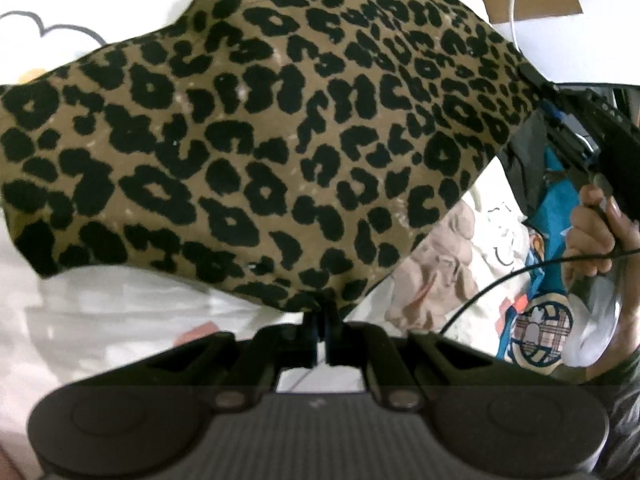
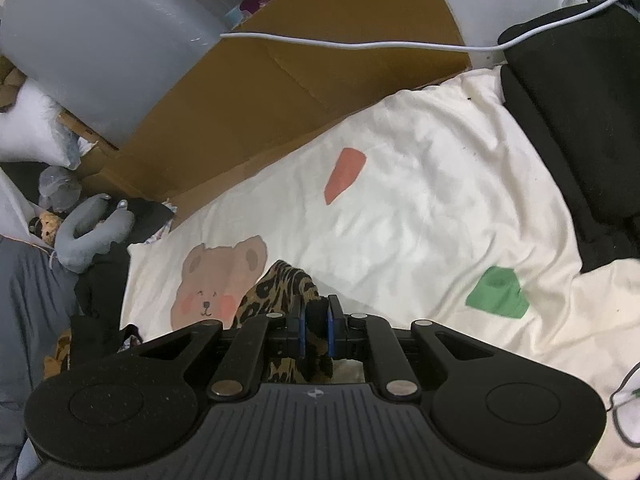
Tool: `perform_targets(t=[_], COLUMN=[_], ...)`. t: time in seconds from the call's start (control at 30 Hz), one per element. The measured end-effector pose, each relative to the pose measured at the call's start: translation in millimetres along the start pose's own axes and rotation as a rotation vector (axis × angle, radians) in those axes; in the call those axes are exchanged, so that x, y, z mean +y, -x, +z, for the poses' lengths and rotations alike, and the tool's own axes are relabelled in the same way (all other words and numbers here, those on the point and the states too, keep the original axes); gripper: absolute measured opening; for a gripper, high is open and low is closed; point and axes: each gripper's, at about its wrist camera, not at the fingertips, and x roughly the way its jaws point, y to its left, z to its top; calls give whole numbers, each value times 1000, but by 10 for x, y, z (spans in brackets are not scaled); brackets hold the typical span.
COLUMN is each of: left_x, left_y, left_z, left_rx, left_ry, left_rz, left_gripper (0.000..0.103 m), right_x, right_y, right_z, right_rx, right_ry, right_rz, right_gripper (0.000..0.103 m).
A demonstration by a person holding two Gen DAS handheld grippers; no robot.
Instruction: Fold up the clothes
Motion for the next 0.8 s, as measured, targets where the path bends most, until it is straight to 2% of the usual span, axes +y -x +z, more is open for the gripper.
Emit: perform_targets(t=[0.5,0.67,0.8], left_x=[-355,-329,-308], left_y=[-173,-142,-118], left_z=[-42,-70,-95], left_rx=[-39,2,36], left_ry=[16,-1,-15], left_rz=[-88,-63,-41], left_gripper=[3,4,4], right_x=[59,-31,-219], right_y=[-207,-331,-284], right_z=[319,344,338], right_rx=[-16,-14,-57], right_ry=[66,78,41], right_rz=[-32,-92,-155], right_gripper=[8,9,12])
